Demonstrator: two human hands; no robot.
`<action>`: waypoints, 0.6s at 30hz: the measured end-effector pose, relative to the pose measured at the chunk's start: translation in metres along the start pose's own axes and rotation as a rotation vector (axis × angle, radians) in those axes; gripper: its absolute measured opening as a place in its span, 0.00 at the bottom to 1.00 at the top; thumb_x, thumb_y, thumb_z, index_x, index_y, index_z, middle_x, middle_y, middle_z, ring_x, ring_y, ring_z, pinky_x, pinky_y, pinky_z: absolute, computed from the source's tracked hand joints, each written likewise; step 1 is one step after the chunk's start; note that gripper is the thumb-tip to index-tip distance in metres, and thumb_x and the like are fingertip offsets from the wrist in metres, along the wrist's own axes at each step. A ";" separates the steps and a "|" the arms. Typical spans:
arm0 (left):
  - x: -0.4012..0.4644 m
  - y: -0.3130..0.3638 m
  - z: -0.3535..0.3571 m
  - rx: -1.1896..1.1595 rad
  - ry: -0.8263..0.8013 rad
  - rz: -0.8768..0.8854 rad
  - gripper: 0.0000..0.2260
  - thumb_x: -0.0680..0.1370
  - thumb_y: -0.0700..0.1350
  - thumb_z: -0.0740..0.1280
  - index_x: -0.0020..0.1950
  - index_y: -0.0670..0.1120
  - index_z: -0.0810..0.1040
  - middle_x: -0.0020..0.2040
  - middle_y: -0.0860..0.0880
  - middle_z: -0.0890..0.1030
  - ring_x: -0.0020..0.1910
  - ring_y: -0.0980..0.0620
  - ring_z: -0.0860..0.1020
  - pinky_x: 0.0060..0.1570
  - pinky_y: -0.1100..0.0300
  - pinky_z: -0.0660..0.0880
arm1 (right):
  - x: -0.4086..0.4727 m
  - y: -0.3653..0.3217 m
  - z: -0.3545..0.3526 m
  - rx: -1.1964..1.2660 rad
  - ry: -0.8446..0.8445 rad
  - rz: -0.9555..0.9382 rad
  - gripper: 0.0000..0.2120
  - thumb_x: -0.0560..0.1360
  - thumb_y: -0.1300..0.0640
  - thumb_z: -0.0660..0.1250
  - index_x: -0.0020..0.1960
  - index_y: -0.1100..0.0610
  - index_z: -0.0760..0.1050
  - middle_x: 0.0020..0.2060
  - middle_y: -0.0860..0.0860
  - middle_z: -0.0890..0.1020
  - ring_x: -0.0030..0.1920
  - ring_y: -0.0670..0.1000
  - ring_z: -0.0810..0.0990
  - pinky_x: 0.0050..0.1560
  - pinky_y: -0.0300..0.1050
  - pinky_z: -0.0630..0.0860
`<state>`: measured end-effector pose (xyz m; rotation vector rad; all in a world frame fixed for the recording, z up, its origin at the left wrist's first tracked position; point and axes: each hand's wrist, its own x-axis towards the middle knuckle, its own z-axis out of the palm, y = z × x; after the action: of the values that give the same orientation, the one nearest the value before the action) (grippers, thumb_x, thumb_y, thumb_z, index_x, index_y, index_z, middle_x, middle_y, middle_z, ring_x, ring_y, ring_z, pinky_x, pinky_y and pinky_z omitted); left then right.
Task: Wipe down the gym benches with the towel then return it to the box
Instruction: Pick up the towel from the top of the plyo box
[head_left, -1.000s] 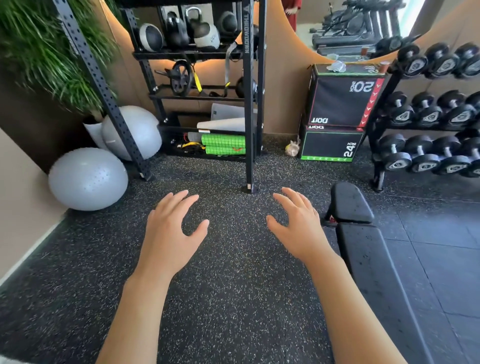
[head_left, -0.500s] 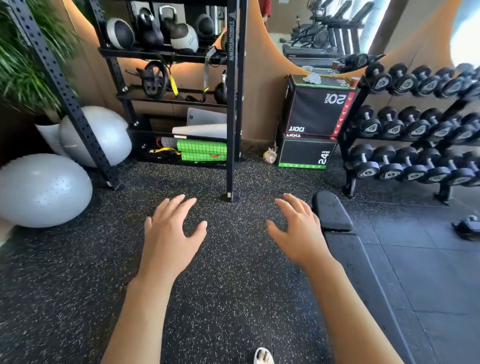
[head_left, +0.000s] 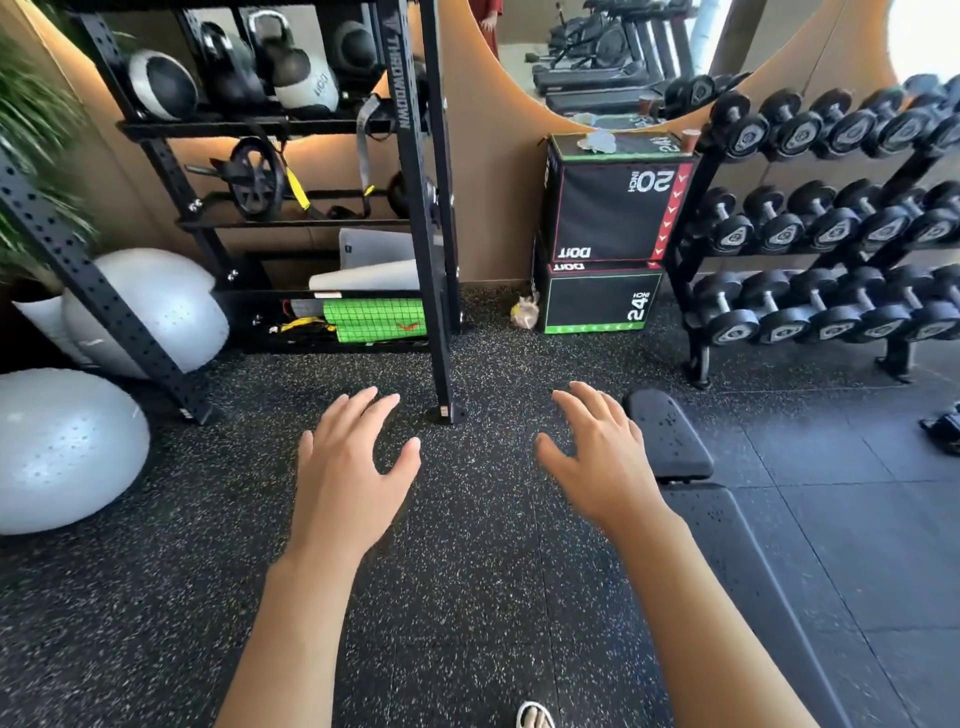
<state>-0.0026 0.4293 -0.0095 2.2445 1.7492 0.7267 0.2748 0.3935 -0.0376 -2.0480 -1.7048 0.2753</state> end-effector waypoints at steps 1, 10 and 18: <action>0.013 0.005 0.003 0.001 -0.002 0.003 0.26 0.82 0.59 0.64 0.79 0.55 0.69 0.81 0.55 0.65 0.82 0.50 0.59 0.79 0.36 0.57 | 0.013 0.007 -0.003 0.004 0.004 0.010 0.32 0.81 0.38 0.60 0.81 0.48 0.63 0.82 0.47 0.62 0.82 0.53 0.56 0.80 0.62 0.58; 0.116 0.048 0.032 0.025 0.032 0.060 0.26 0.82 0.59 0.65 0.79 0.55 0.69 0.80 0.55 0.67 0.81 0.50 0.61 0.80 0.41 0.59 | 0.116 0.057 -0.028 0.028 0.042 0.034 0.32 0.80 0.39 0.60 0.81 0.48 0.62 0.81 0.47 0.62 0.81 0.53 0.57 0.79 0.63 0.59; 0.190 0.066 0.065 -0.004 -0.009 0.098 0.25 0.82 0.58 0.66 0.79 0.55 0.70 0.80 0.54 0.68 0.81 0.50 0.61 0.80 0.40 0.60 | 0.174 0.092 -0.031 -0.004 0.058 0.104 0.31 0.80 0.38 0.61 0.80 0.48 0.64 0.81 0.48 0.62 0.81 0.53 0.57 0.79 0.63 0.59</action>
<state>0.1195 0.6002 0.0120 2.3406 1.6420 0.7381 0.4062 0.5436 -0.0295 -2.1299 -1.5686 0.2436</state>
